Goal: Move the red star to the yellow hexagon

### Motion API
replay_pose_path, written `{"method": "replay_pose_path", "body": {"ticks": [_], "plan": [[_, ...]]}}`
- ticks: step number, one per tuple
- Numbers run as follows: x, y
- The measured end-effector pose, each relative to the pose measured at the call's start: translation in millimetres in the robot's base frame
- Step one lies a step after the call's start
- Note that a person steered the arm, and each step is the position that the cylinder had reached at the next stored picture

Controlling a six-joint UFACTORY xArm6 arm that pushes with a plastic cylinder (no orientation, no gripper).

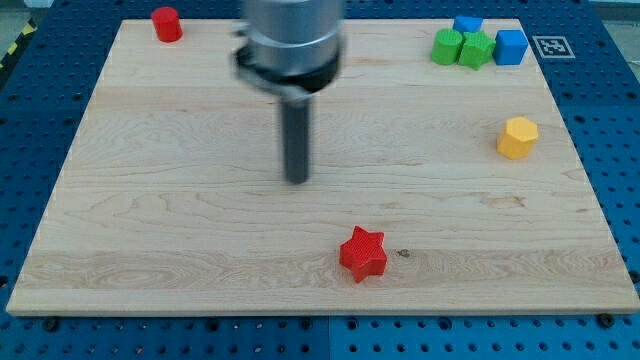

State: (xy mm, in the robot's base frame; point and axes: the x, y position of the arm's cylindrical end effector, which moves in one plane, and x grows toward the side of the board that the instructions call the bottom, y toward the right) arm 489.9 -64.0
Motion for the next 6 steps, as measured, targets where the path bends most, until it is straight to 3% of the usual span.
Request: {"method": "replay_pose_path", "body": {"ticks": [1, 2, 3, 4, 6], "plan": [[56.9, -53.5], [115.2, -50.4], [128.9, -13.8], [126.1, 44.3], [114.2, 102.4]]}}
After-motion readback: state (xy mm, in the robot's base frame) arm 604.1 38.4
